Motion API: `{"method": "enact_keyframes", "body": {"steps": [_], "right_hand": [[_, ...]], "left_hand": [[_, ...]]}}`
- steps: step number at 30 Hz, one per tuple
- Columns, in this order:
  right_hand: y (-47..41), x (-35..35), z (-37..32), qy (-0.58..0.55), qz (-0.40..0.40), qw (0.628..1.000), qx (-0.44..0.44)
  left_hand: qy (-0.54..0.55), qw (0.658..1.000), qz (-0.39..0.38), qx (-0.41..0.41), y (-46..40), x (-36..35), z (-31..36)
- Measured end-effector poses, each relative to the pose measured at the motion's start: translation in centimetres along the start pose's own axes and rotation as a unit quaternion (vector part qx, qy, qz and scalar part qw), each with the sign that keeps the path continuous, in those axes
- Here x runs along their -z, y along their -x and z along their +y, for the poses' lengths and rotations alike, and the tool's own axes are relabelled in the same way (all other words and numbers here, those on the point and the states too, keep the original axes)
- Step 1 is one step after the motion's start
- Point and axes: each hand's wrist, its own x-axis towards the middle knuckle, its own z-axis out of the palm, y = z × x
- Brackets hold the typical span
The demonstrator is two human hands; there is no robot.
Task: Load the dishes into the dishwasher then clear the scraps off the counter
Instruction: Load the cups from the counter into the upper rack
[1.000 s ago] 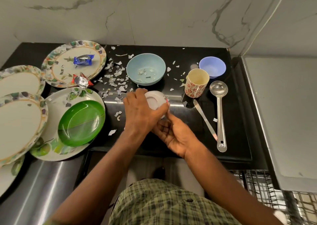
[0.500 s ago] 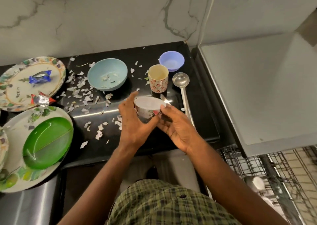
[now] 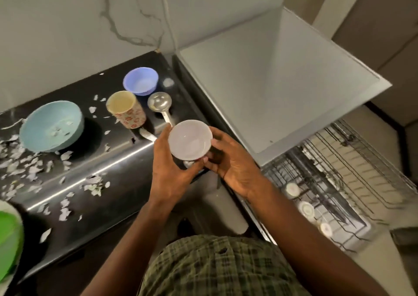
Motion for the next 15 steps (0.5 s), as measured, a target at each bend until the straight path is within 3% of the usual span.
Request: {"method": "enact_keyframes", "body": {"steps": [6, 9, 12, 15], "right_hand": [[4.2, 7.1, -1.4, -0.159, 0.078, 0.984, 0.001], [6.3, 10.8, -1.5, -0.211, 0.055, 0.976, -0.01], [7.9, 14.2, -1.4, -0.242, -0.019, 0.97, -0.003], [9.6, 18.2, -2.1, -0.295, -0.019, 0.954, 0.036]], "left_hand": [[0.022, 0.991, -0.117, -0.053, 0.3, -6.6, 3.4], [0.042, 0.981, -0.173, -0.072, 0.4, -10.6, 4.7], [0.03, 0.971, -0.217, -0.091, 0.2, -14.2, 5.4], [-0.01, 0.955, -0.281, -0.098, 0.2, -19.0, 6.6]]}}
